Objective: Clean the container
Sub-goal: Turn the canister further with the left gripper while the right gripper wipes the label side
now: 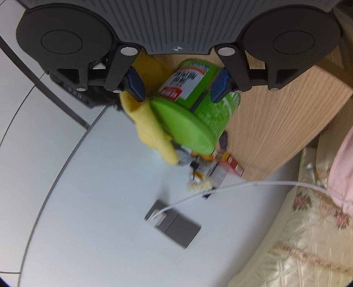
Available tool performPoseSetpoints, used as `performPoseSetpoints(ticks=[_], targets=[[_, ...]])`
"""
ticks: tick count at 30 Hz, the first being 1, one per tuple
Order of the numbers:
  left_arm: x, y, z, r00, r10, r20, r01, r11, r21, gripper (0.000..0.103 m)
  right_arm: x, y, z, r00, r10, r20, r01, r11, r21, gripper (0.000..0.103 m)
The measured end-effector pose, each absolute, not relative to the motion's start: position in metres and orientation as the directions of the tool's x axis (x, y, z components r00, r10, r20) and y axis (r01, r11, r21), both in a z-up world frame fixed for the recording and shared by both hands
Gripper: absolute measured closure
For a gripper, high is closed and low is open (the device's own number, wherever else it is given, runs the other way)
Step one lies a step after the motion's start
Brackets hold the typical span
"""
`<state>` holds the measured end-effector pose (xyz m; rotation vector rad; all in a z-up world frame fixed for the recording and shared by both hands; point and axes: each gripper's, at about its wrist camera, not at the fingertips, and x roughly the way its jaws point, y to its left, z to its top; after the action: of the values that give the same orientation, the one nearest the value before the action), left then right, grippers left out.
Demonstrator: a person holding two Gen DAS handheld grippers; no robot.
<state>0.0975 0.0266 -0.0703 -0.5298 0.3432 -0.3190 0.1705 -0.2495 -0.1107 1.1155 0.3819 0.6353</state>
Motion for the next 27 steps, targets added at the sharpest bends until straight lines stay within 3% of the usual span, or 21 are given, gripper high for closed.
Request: performPoseSetpoints(ticks=[8,15,19,27], targets=[[0.120,0.045,-0.072,0.920,-0.342,-0.191,0.158,0.771,-0.616,0.033,0.176,-0.249,-0.109,0.768,0.639,0.050,-0.286,0.273,0.919,0.081],[0.134,0.049,-0.077,0.904,-0.359,-0.231,0.150,0.774,-0.615,0.035,0.192,-0.237,-0.108,0.771,0.636,0.030,-0.282,0.300,0.911,0.068],[0.134,0.050,-0.078,0.900,-0.371,-0.231,0.162,0.774,-0.612,0.035,0.203,-0.229,-0.105,0.766,0.642,0.014,-0.298,0.336,0.894,0.068],[0.120,0.058,-0.072,0.911,-0.381,-0.156,0.211,0.758,-0.617,0.030,0.200,-0.227,-0.099,0.794,0.608,-0.005,-0.312,0.415,0.855,0.090]])
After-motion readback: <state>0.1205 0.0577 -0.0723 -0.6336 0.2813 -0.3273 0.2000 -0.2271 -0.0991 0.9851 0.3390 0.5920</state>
